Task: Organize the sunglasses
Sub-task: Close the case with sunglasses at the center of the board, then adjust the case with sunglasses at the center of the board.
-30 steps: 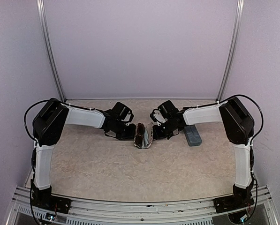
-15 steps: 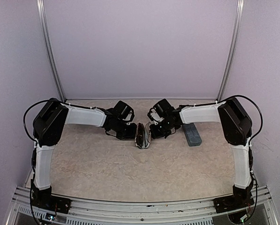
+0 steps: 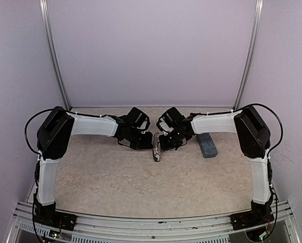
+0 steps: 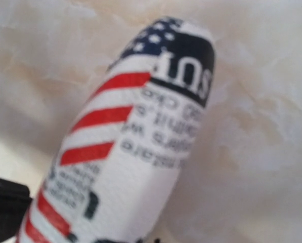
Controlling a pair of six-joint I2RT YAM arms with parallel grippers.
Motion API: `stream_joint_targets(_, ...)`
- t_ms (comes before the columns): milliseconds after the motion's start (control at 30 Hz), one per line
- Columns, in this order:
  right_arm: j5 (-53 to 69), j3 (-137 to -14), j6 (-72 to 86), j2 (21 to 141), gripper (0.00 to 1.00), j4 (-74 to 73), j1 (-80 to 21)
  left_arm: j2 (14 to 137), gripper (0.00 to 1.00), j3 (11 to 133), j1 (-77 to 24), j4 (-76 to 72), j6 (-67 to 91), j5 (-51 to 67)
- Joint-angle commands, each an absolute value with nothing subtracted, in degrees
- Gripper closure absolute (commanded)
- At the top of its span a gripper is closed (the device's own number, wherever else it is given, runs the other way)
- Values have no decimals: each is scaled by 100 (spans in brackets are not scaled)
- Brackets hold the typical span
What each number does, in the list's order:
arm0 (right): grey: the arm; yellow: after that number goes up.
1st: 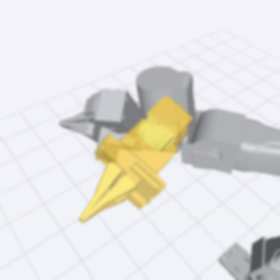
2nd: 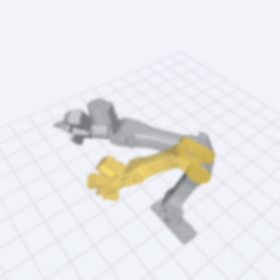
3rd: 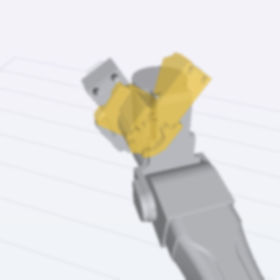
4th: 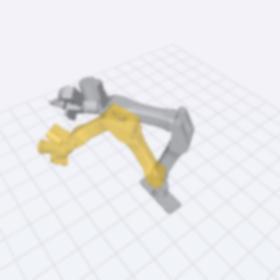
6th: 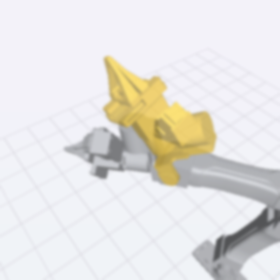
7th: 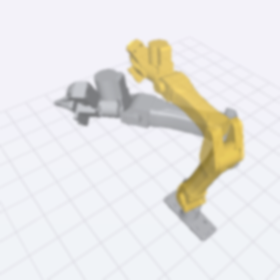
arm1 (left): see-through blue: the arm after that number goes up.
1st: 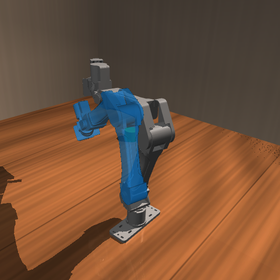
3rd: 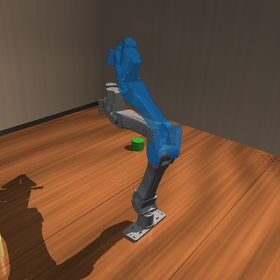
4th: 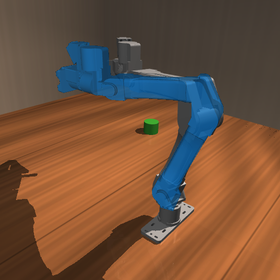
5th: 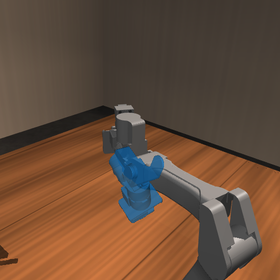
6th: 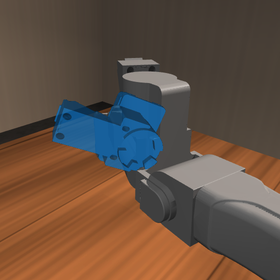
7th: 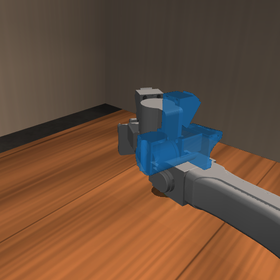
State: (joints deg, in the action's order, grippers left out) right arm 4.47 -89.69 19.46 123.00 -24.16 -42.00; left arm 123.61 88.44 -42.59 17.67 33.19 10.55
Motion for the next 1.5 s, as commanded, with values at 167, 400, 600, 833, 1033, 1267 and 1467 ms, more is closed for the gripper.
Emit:
stream_joint_targets(167, 694, -8730, 1984, 11995, 100, -1946, -4470, 12047, 100, 8640, -4474, 1242, 3343, 1136)
stream_joint_targets(400, 565, -8347, 1936, 11734, 100, -1858, -4274, 11860, 100, 8476, -4465, 1263, 3344, 991)
stream_joint_targets(600, 384, -7904, 1877, 11339, 95, -1770, -4020, 11887, 100, 8553, -4465, 1259, 3342, 1030)
stream_joint_targets(833, 221, -7233, 1847, 10838, 91, -1631, -3705, 11944, 100, 8739, -4474, 1250, 3353, 1125)
stream_joint_targets(1033, 169, -6921, 1773, 10460, 90, -1599, -3596, 12118, 100, 8951, -4474, 1226, 3381, 1296)
stream_joint_targets(1267, 11, -6579, 1735, 9970, 88, -1547, -3511, 12430, 100, 9283, -4516, 1194, 3420, 1481)
stream_joint_targets(1467, -173, -6297, 1628, 9453, 87, -1531, -3414, 12594, 100, 9380, -4542, 1054, 3460, 1660)
